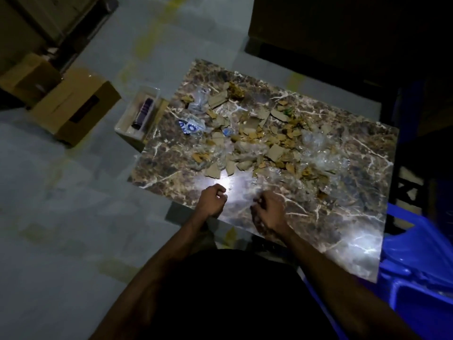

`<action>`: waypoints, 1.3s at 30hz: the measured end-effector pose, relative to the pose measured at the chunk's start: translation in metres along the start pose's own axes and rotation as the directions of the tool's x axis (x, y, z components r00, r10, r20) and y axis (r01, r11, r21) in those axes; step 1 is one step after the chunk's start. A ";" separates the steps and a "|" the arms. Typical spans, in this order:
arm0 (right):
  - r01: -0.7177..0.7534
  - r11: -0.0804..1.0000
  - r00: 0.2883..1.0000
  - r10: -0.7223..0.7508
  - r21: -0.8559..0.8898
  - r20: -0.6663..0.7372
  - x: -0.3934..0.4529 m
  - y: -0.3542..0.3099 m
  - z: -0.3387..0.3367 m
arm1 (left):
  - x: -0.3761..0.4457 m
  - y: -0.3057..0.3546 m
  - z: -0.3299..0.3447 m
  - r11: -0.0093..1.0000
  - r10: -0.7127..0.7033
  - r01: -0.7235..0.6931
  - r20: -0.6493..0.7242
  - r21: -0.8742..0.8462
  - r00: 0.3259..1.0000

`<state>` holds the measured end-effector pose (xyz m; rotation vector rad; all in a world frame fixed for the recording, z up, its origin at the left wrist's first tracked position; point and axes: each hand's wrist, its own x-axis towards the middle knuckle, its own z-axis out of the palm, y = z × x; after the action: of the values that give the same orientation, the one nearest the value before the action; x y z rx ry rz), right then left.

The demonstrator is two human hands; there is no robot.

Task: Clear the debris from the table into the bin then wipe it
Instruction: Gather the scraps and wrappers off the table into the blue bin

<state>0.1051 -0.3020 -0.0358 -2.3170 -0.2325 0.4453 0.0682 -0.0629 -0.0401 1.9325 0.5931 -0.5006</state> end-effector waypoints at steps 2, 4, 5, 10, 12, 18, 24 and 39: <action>0.080 0.997 0.975 -0.078 0.000 0.206 -0.013 -0.024 0.024 | -0.004 0.002 -0.027 0.996 0.033 -0.032 -0.004 0.080 0.999; 0.183 0.982 0.930 -0.157 -0.047 0.332 -0.005 -0.044 0.045 | -0.004 -0.008 -0.055 0.979 0.083 -0.072 -0.051 0.189 0.995; 0.201 0.978 0.924 -0.169 -0.058 0.344 0.007 -0.051 0.054 | -0.002 -0.014 -0.070 0.972 0.089 -0.074 -0.058 0.222 0.994; 0.073 0.996 0.973 -0.057 -0.061 0.226 0.075 -0.077 0.070 | 0.018 -0.040 -0.137 0.889 0.108 -0.075 -0.048 0.451 0.993; -0.060 0.998 0.994 0.062 -0.029 0.092 0.092 -0.082 0.065 | 0.021 -0.040 -0.152 0.844 0.126 -0.091 -0.030 0.529 0.992; 0.060 0.972 0.989 -0.089 -0.228 -0.119 0.059 -0.129 0.082 | 0.038 -0.033 -0.168 0.676 0.167 -0.171 0.077 0.717 0.983; 0.568 0.678 0.815 -0.388 -0.465 0.430 0.070 -0.150 0.136 | 0.045 -0.037 -0.172 0.613 0.080 -0.124 0.095 0.780 0.992; 0.458 0.735 0.887 -0.337 -0.501 0.316 0.124 -0.199 0.122 | 0.062 -0.024 -0.215 0.680 0.183 -0.176 0.067 0.712 0.981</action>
<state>0.1664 -0.0468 -0.0043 -2.6796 -1.0826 0.4315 0.1211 0.1536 -0.0060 2.7117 0.1951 -0.6595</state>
